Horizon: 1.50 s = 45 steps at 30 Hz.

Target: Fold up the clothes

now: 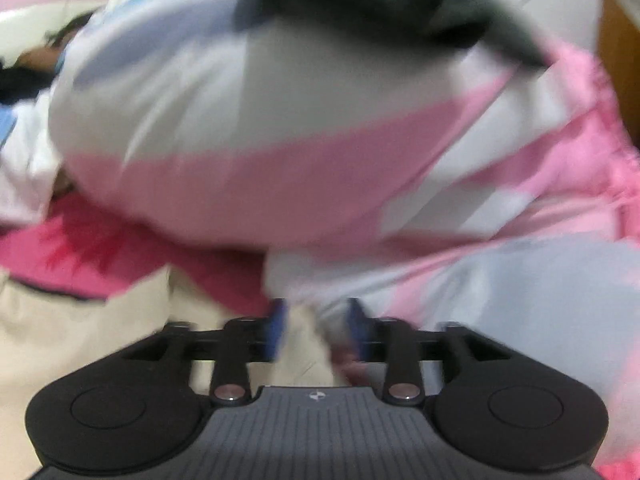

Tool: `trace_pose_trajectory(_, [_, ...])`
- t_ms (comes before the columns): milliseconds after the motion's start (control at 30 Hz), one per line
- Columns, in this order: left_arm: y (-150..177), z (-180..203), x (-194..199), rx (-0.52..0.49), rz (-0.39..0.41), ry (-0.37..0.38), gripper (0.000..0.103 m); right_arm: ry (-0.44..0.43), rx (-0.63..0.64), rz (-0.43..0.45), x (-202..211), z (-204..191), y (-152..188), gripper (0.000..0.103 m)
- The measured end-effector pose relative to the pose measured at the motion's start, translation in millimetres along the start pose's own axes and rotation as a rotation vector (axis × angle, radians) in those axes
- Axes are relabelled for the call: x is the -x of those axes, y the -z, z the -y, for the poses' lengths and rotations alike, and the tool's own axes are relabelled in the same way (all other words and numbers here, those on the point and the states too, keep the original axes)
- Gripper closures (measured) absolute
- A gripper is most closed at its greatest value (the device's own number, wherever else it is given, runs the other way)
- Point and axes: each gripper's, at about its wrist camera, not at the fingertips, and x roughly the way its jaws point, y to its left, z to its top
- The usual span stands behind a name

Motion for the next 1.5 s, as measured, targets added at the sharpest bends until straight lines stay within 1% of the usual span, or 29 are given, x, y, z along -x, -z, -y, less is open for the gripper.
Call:
trace_pose_trajectory(33, [0,0,0,-0.001,0.0,0.001,0.09,0.023,-0.001,0.03,9,-1,-4,0.044])
trace_pose_trajectory(67, [0,0,0,-0.002,0.0,0.001,0.09,0.019,-0.005,0.038,17,-3,-7,0.044])
trace_pose_trajectory(133, [0,1,0,-0.005,0.0,0.0,0.089,-0.054,-0.016,0.009,27,-11,-10,0.045])
trace_pose_trajectory(233, [0,3,-1,-0.011,0.001,-0.002,0.089,-0.151,0.081,-0.053,32,-45,-3,0.048])
trace_pose_trajectory(267, [-1,3,-1,-0.011,0.002,-0.002,0.089,-0.16,0.131,-0.069,30,-58,2,0.049])
trace_pose_trajectory(300, [-2,4,-2,-0.011,0.003,-0.001,0.089,-0.15,0.179,-0.086,26,-70,8,0.054])
trace_pose_trajectory(333, [-2,3,-1,-0.01,0.003,0.0,0.089,-0.138,0.219,-0.104,21,-82,13,0.063])
trace_pose_trajectory(367, [-1,2,-1,-0.01,0.004,0.0,0.089,-0.117,0.234,-0.127,14,-89,17,0.07])
trace_pose_trajectory(400, [-2,2,-1,-0.01,0.004,0.001,0.089,-0.096,0.236,-0.152,7,-93,19,0.082])
trace_pose_trajectory(433, [-2,2,-1,-0.01,0.004,0.001,0.089,-0.083,0.23,-0.167,-2,-95,21,0.088])
trace_pose_trajectory(467, [-2,2,-1,-0.009,0.004,0.002,0.089,-0.074,0.215,-0.168,-5,-94,22,0.09])
trace_pose_trajectory(533, [-2,3,-1,-0.01,0.003,0.004,0.088,-0.09,0.155,-0.141,0,-88,20,0.092])
trace_pose_trajectory(667, [-3,2,-1,-0.011,0.002,0.004,0.087,-0.178,0.023,-0.001,31,-71,15,0.093])
trace_pose_trajectory(767, [-3,3,-2,-0.01,0.004,0.005,0.087,-0.206,0.002,0.029,27,-65,17,0.092])
trace_pose_trajectory(800, [-2,3,-2,-0.009,0.004,0.006,0.087,-0.21,0.001,0.002,17,-67,21,0.091])
trace_pose_trajectory(867, [-3,4,-2,-0.007,0.004,0.009,0.087,-0.218,0.008,-0.078,-10,-76,34,0.087])
trace_pose_trajectory(967, [-3,2,-2,0.001,0.002,0.025,0.084,-0.203,0.0,-0.115,-16,-77,39,0.082])
trace_pose_trajectory(1000, [-3,2,-2,0.003,0.002,0.03,0.083,-0.199,-0.027,-0.123,-6,-70,31,0.073])
trace_pose_trajectory(1033, [-3,2,-2,0.004,0.002,0.035,0.082,-0.19,-0.053,-0.106,11,-59,25,0.068])
trace_pose_trajectory(1067, [-3,1,-3,0.006,0.001,0.04,0.081,-0.18,-0.078,-0.09,28,-47,18,0.067])
trace_pose_trajectory(1133, [-4,1,-3,0.011,0.0,0.051,0.078,-0.159,-0.128,-0.058,63,-24,6,0.061])
trace_pose_trajectory(1167, [-4,1,-3,0.015,0.0,0.056,0.078,-0.143,-0.153,-0.048,85,-10,2,0.06])
trace_pose_trajectory(1233, [-4,-1,-3,0.019,-0.003,0.068,0.075,-0.11,-0.208,-0.022,144,23,3,0.057])
trace_pose_trajectory(1300, [-4,-1,-2,0.019,-0.005,0.083,0.071,-0.06,-0.252,-0.004,212,54,16,0.056])
trace_pose_trajectory(1367, [-4,0,-1,0.015,-0.012,0.098,0.067,0.007,-0.284,-0.005,273,76,39,0.055])
trace_pose_trajectory(1433, [-5,2,1,0.017,-0.031,0.108,0.065,0.07,-0.335,-0.019,331,91,69,0.055])
trace_pose_trajectory(1500, [-5,4,5,0.024,-0.052,0.11,0.065,0.107,-0.424,-0.053,377,100,106,0.055])
